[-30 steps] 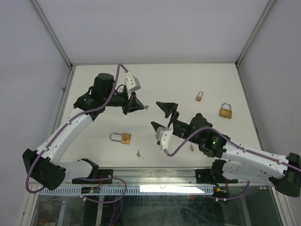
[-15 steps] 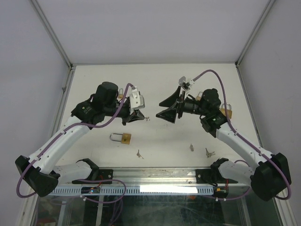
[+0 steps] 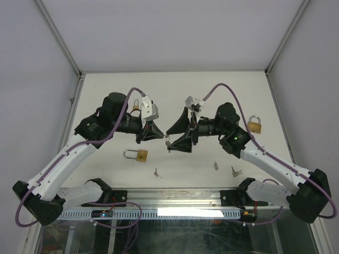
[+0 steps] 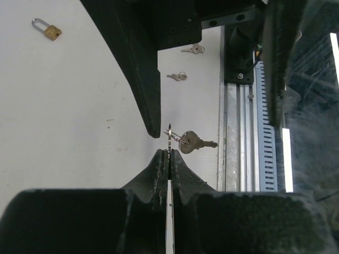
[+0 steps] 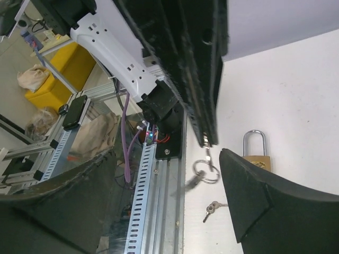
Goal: Unlock with the key
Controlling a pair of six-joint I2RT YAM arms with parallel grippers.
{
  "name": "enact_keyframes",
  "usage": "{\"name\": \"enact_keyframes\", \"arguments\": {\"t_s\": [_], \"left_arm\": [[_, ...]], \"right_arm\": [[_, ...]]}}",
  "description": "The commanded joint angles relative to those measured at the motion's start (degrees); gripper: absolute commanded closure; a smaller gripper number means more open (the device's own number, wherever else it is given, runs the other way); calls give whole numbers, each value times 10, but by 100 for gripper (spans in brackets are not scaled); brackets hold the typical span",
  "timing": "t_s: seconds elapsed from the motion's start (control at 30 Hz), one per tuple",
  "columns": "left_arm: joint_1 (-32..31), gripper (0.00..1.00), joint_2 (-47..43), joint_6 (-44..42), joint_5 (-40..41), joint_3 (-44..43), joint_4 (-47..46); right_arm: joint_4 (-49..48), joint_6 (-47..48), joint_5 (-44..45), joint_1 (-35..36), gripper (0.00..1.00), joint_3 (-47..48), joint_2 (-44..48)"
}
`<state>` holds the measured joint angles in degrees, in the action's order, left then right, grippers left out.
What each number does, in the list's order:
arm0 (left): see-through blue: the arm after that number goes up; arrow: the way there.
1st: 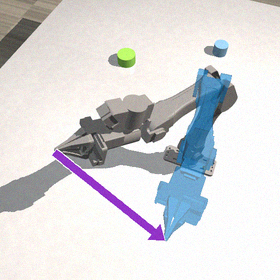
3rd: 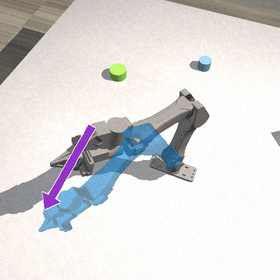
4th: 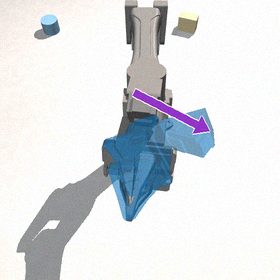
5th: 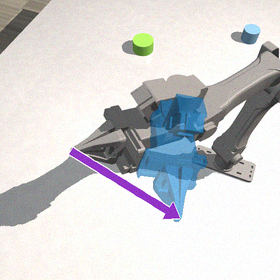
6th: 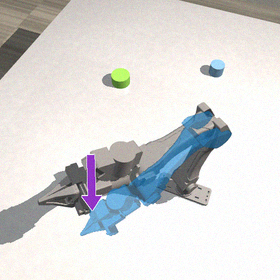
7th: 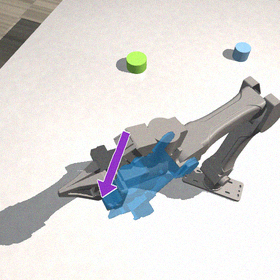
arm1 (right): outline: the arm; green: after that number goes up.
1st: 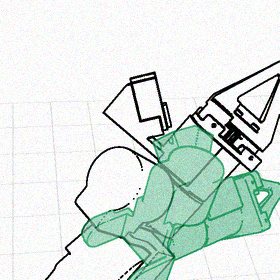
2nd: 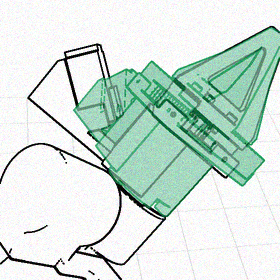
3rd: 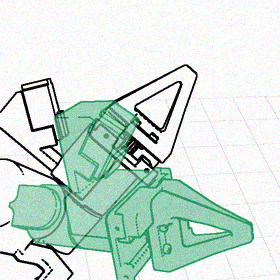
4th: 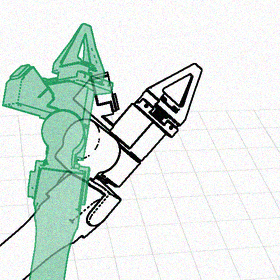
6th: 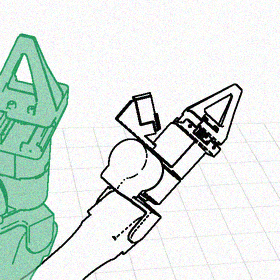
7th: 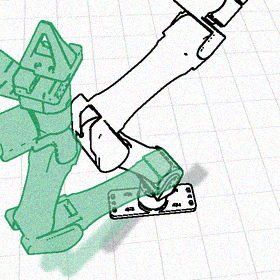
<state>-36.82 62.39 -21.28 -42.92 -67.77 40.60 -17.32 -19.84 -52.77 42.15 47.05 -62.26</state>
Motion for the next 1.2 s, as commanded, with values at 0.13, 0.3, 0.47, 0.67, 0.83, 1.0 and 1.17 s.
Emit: {"name": "enact_keyframes", "arguments": {"t_s": [0.13, 0.3, 0.47, 0.67, 0.83, 1.0, 1.17], "left_arm": [[-6, 100, -29, 41, -54, 7, -70], [-6, 100, -24, 55, -66, 2, -78], [-6, 100, -28, 48, -64, 10, -75], [-6, 100, -25, 40, -60, 8, -69], [-6, 100, -26, 31, -56, 12, -69], [-6, 100, -26, 29, -55, 13, -70], [-6, 100, -29, 30, -54, 18, -68]], "right_arm": [[46, 40, 45, 5, 27, 50, -26], [32, 34, 21, 5, 46, 55, -43], [25, 37, 9, 5, 52, 46, -33], [64, 60, -11, 5, 31, 72, -35], [86, 75, -12, 4, 52, 79, -34], [106, 81, -17, 4, 76, 86, -40], [111, 81, -19, 4, 100, 85, -37]]}}
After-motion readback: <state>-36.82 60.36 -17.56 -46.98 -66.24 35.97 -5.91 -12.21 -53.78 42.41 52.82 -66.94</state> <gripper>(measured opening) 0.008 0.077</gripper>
